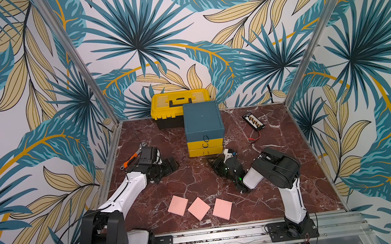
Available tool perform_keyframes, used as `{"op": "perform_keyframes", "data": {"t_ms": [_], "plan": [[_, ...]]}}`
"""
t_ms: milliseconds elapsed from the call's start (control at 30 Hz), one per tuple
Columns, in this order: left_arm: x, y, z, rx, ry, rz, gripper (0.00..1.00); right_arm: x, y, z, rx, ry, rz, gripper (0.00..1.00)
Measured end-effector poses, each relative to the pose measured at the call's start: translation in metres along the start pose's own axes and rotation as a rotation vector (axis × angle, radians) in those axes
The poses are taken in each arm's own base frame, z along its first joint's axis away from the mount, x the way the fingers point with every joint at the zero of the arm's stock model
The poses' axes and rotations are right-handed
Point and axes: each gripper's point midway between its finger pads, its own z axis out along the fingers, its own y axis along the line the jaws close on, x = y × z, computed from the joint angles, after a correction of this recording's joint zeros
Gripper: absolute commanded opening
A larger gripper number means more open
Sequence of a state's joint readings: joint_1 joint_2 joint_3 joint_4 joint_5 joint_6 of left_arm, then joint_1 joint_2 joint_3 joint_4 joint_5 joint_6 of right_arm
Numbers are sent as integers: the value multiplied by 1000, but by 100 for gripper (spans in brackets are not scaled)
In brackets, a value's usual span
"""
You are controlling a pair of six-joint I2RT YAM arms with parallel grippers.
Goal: Please put the sticky notes in the drawer by color
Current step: Open the drawer in the storage box.
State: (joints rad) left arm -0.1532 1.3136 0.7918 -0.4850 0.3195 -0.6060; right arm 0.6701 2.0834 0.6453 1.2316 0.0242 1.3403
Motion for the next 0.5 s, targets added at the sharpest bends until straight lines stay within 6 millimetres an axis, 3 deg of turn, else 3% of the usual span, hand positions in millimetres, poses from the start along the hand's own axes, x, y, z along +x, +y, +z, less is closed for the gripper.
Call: {"op": "perform_keyframes", "data": {"t_ms": [233,500], "plan": [[0,0,0,-1,0,0,98,-4,17,13,-47,-4,13,42],[0,0,0,-1,0,1,98,-10,20,20,-53,-13,24,42]]}}
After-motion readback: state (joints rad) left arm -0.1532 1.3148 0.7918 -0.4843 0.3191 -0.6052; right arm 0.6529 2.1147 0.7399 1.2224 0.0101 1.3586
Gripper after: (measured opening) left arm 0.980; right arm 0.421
